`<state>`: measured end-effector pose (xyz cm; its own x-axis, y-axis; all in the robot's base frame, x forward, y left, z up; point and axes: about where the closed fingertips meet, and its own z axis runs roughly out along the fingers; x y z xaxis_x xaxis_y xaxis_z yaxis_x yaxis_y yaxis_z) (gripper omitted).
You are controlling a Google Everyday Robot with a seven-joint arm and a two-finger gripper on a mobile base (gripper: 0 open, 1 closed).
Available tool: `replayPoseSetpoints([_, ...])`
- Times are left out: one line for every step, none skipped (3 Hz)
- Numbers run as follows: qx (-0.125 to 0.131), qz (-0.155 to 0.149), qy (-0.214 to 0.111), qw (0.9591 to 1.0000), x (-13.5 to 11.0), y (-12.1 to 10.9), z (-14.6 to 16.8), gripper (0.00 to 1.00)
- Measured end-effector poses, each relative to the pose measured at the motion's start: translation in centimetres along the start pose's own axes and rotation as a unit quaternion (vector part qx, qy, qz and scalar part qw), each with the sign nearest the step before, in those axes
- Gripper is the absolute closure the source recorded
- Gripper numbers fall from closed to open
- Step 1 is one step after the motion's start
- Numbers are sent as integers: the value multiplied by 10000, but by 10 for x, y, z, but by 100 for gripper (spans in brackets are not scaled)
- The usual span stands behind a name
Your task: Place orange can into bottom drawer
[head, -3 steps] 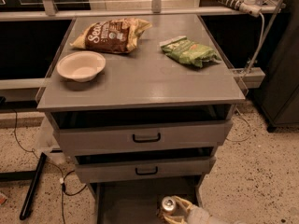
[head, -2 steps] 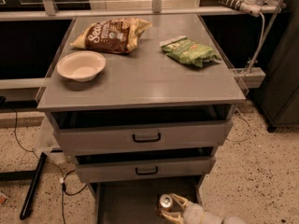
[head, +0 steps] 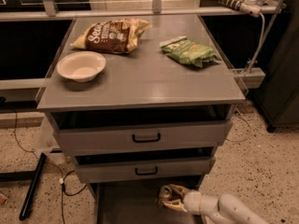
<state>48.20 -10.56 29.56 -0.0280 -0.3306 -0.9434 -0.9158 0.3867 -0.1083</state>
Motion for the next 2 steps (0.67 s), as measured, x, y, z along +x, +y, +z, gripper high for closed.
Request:
replayPoseSetpoints([127, -140, -54, 9998, -2, -33, -12, 100])
replayPoseSetpoints([136, -139, -48, 9998, -2, -34, -12, 100])
